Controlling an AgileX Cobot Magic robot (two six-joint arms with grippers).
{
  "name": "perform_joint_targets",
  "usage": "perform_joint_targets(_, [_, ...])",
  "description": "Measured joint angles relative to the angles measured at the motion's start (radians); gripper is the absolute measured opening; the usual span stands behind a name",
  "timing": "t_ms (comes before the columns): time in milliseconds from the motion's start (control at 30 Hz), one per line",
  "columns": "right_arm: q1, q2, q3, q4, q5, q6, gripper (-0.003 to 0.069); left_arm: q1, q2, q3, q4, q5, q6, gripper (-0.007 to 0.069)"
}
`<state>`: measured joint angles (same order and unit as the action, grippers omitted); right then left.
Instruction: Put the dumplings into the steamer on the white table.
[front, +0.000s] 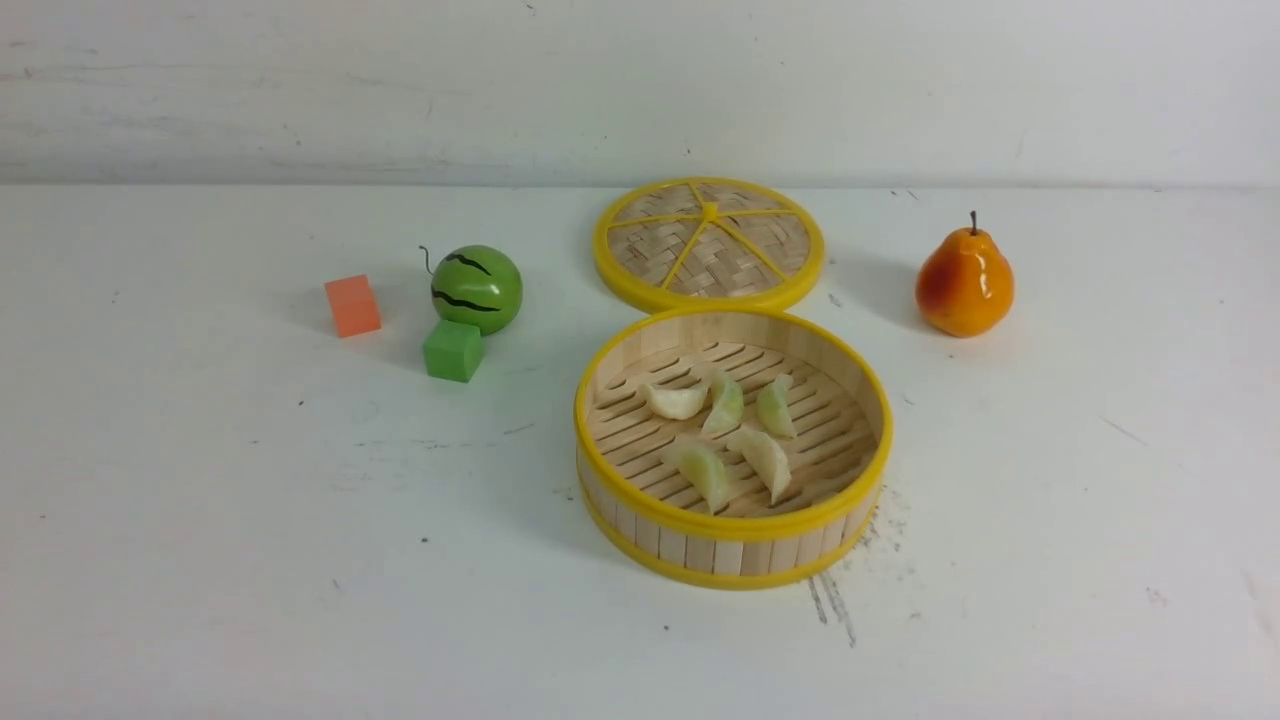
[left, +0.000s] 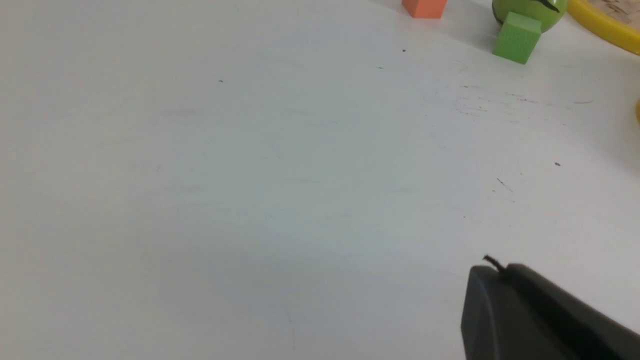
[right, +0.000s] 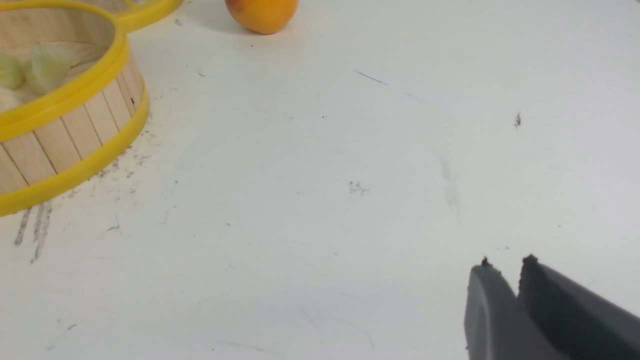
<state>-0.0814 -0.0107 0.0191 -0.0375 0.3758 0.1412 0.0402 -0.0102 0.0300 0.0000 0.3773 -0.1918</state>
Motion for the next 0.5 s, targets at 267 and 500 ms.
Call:
perform_joint_targets(267, [0.0,0.0,0.0,-0.001,0.0,0.0,0.0101,0.0,0.0,0.0,0.0,0.0,0.0,-0.0002])
perform_joint_targets(500, [0.0,0.0,0.0,-0.001,0.0,0.0,0.0112,0.0,0.0,0.0,0.0,0.0,0.0,0.0006])
